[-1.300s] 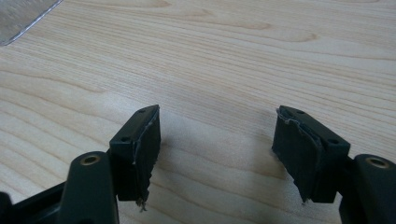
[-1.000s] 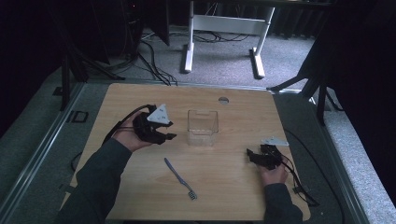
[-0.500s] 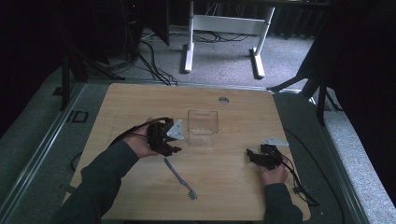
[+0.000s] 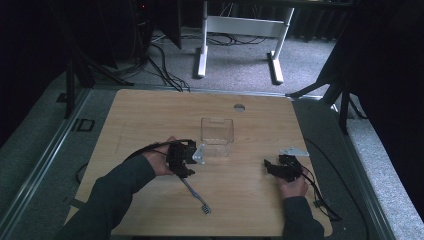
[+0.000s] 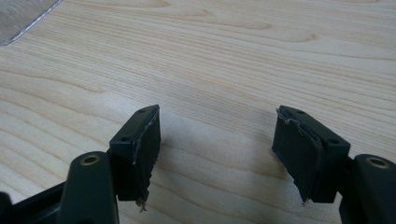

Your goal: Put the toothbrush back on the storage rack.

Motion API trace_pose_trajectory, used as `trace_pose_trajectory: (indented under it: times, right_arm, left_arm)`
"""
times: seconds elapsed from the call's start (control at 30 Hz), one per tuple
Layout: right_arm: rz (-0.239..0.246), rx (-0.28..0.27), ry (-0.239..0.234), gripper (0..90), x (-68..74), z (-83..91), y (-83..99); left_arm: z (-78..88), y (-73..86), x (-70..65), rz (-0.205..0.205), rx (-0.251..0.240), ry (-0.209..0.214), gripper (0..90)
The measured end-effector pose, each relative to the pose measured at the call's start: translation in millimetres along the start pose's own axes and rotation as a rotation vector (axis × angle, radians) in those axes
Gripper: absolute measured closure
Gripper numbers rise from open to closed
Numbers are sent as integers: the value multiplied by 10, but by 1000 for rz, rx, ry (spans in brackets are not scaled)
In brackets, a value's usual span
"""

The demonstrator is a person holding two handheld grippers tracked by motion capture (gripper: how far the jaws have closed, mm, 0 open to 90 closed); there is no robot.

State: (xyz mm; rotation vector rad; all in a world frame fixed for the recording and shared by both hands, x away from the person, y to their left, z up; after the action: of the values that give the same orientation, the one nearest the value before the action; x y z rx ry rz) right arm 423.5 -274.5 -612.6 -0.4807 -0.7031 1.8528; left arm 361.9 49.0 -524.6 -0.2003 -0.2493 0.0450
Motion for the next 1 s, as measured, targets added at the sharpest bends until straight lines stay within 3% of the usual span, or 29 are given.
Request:
trace_pose_trajectory:
  times: [0.63, 1.0]
  right_arm:
    - [1, 0, 0, 315, 1, 0, 0]
    - [1, 0, -1, 315, 2, 0, 0]
  left_arm:
    - [-319, 2, -164, -83, 98, 73, 517]
    - [-376, 6, -204, -104, 112, 94, 498]
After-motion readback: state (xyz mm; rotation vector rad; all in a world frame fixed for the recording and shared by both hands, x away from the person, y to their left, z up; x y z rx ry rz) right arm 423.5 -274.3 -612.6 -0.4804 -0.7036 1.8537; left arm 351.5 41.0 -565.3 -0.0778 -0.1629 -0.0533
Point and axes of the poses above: each handheld gripper's, and its own axes: z roughly backward along the jaws, y roughly out of its underside, x roughly to its left, the point moved 8 cm from there along -z, roughly forward along the jaws, and after that the axes turned 6 degrees about x, right-handed, at the moved point
